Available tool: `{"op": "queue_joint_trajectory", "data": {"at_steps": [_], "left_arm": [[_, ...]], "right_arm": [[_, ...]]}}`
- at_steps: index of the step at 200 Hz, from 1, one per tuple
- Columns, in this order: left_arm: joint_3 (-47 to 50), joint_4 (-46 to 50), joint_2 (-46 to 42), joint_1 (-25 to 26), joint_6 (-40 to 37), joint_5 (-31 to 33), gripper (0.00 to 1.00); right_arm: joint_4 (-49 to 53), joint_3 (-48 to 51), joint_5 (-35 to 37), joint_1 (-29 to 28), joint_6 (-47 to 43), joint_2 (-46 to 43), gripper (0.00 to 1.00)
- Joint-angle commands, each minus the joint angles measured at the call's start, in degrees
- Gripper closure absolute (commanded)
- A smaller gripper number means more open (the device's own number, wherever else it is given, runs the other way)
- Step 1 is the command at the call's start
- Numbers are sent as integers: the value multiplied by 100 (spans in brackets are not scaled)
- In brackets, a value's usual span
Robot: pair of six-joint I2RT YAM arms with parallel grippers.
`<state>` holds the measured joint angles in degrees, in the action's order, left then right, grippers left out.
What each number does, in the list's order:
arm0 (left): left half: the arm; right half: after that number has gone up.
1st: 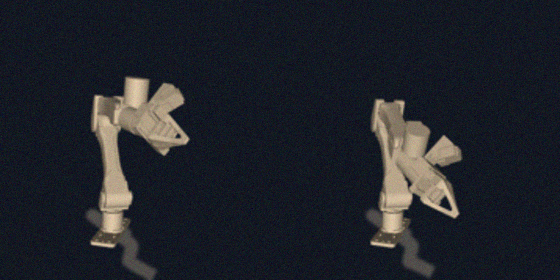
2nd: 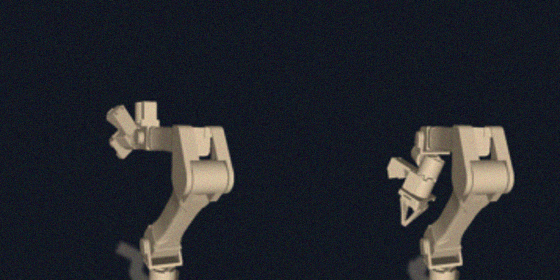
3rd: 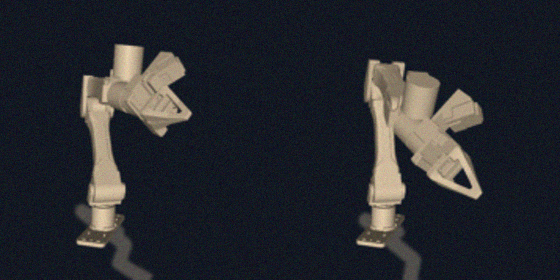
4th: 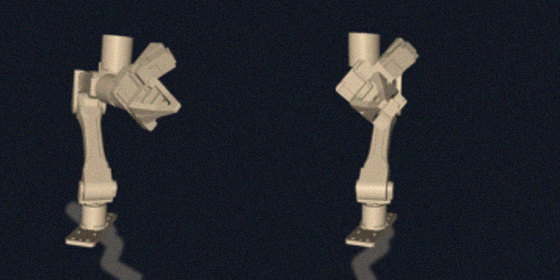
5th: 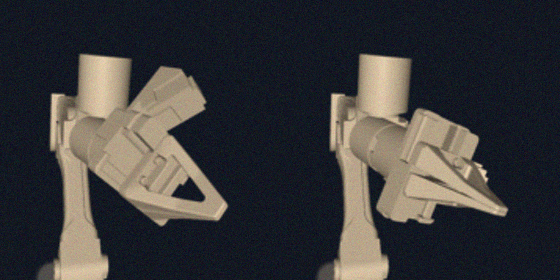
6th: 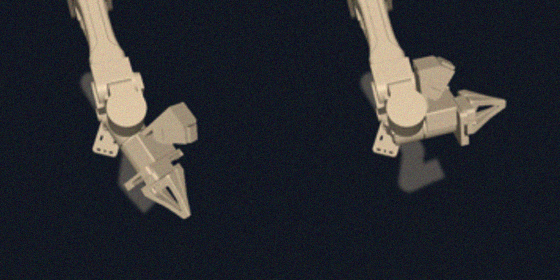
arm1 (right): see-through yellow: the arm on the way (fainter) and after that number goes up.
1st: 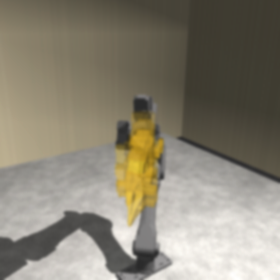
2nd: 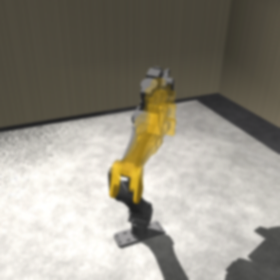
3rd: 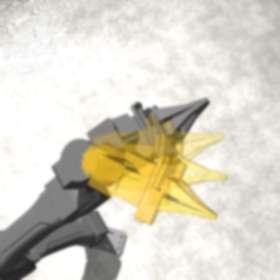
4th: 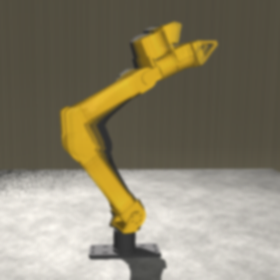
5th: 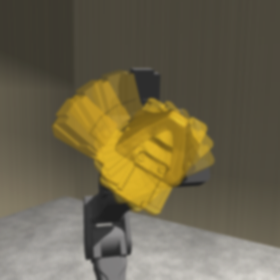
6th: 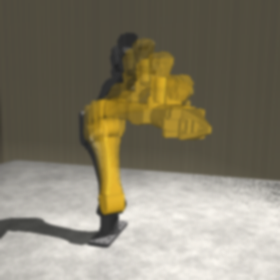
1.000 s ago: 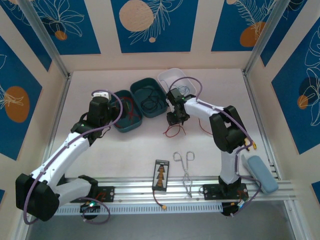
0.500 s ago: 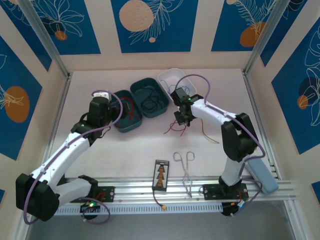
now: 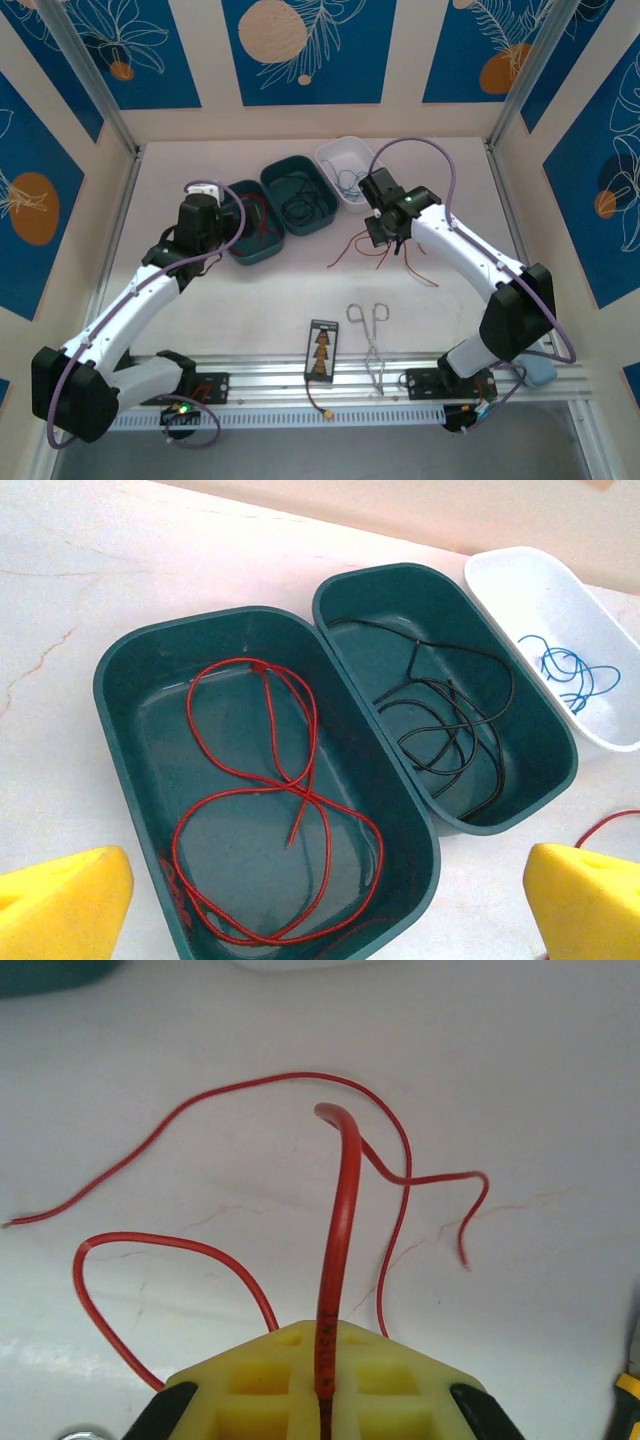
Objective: Untangle the cables
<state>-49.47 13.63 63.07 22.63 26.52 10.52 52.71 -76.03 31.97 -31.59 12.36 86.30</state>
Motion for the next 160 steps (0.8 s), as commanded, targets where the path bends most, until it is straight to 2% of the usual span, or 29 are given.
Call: {"op": "queue_joint_trajectory", "data": {"at_steps": [1,93,160], "left_arm": [[2,-161,-14,-21,37,-112,0],[47,-192,-73,-55,127,69,0],[456,-213,-982,-140,384,871,0]], "right_arm": [[237,-352,-298,-175,-4,-376,95],[356,-1335,-1107,-1362,-501,-857,96],[-525,-1573,-2892,-1534,-612,-939,96]]}}
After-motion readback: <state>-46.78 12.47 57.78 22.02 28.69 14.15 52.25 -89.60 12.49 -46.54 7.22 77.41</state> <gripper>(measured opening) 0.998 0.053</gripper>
